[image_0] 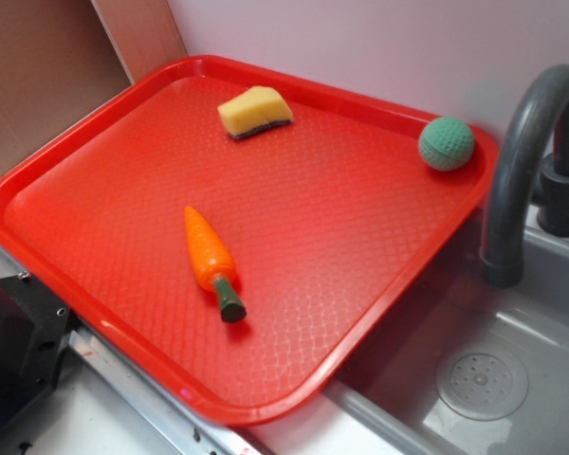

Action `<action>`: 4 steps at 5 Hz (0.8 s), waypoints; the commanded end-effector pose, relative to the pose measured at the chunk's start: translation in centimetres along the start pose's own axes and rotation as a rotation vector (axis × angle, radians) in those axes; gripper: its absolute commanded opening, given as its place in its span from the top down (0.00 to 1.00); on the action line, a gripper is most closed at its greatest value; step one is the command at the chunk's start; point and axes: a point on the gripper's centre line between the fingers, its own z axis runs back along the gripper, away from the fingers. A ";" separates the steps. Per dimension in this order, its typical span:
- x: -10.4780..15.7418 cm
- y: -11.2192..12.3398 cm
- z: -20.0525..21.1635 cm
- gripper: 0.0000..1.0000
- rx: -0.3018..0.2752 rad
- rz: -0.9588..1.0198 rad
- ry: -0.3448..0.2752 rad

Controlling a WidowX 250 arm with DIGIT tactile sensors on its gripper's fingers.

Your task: Grab the carrot.

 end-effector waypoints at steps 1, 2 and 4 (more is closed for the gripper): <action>0.0 0.0 0.0 0.00 0.000 0.000 0.000; 1.1 0.0 -0.6 0.00 -0.124 0.265 0.022; 4.3 -3.8 -4.5 0.00 -0.170 0.783 0.071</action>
